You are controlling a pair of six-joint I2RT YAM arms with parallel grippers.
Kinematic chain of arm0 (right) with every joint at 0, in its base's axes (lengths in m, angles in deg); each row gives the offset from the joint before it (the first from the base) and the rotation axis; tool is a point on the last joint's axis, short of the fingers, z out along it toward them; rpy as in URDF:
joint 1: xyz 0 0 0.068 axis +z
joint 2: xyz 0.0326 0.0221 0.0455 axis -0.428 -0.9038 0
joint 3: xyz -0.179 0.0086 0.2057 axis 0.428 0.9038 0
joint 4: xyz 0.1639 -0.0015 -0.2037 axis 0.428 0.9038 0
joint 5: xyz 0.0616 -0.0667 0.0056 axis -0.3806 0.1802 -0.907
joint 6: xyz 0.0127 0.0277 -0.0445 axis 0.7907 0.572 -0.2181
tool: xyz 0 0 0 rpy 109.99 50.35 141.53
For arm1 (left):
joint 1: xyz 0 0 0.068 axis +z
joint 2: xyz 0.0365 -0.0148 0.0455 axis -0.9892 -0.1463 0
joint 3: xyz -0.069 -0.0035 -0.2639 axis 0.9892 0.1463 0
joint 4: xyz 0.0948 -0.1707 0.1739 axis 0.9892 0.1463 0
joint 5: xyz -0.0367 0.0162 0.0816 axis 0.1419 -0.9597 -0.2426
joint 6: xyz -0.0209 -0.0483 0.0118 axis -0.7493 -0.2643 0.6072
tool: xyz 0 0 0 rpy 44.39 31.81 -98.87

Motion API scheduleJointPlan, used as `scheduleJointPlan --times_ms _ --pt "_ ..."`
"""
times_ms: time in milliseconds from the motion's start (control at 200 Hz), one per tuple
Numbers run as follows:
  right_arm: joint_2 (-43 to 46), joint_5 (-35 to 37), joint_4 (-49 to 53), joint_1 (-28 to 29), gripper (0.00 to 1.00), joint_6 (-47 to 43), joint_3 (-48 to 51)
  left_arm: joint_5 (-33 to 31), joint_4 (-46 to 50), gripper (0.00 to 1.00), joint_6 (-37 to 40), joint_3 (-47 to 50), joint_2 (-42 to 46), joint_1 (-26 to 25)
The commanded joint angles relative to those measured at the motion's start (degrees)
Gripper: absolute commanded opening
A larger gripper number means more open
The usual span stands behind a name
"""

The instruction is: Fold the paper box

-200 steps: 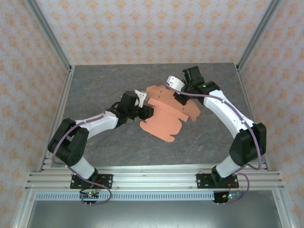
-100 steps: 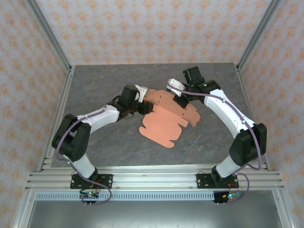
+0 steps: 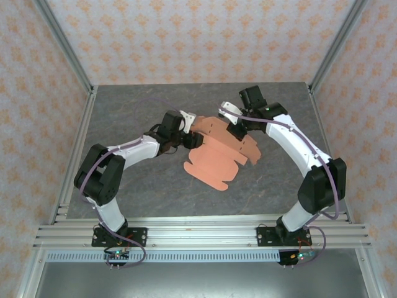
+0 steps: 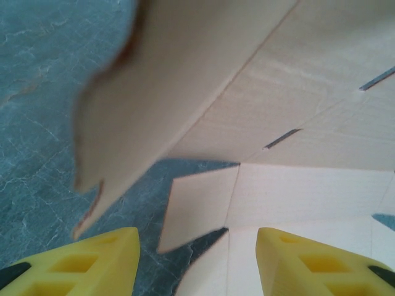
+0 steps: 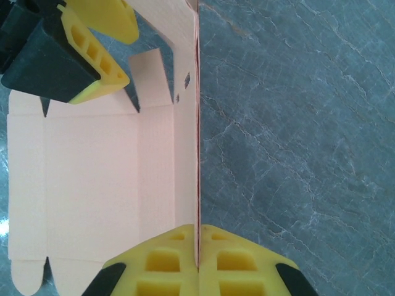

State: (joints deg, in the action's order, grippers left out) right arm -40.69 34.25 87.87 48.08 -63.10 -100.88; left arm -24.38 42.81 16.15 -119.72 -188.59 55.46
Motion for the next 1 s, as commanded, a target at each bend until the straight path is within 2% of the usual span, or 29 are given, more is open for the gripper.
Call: scheduleJointPlan --times_ms 0,150,280,400,510,791,996 --pt "-0.86 -1.32 1.31 -0.98 0.00 2.48 -4.21 -2.53 -2.90 0.53 -0.31 2.94 4.42 0.00" --pt "-2.88 0.07 4.21 -1.11 0.00 3.60 -6.22 -8.02 -3.74 0.54 1.49 8.61 12.42 0.07" --pt "-4.03 -3.59 5.78 -1.63 0.00 5.74 -8.13 -4.80 -7.61 0.57 3.85 13.18 15.73 -0.05" --pt "-4.49 -8.93 7.37 -2.72 0.00 7.59 -10.42 -1.16 -6.34 0.57 7.10 11.88 13.88 -0.05" --pt "-4.74 -10.60 8.57 -3.31 0.00 8.85 -12.18 1.81 -6.98 0.56 9.02 10.20 11.79 -0.31" --pt "-4.67 -12.89 9.43 -3.93 0.00 9.55 -12.92 -4.02 -3.99 0.56 9.66 3.56 5.79 0.44" --pt "-4.82 -13.06 9.70 -3.99 0.00 9.67 -12.96 -3.21 -3.01 0.59 9.23 0.51 2.89 1.71"
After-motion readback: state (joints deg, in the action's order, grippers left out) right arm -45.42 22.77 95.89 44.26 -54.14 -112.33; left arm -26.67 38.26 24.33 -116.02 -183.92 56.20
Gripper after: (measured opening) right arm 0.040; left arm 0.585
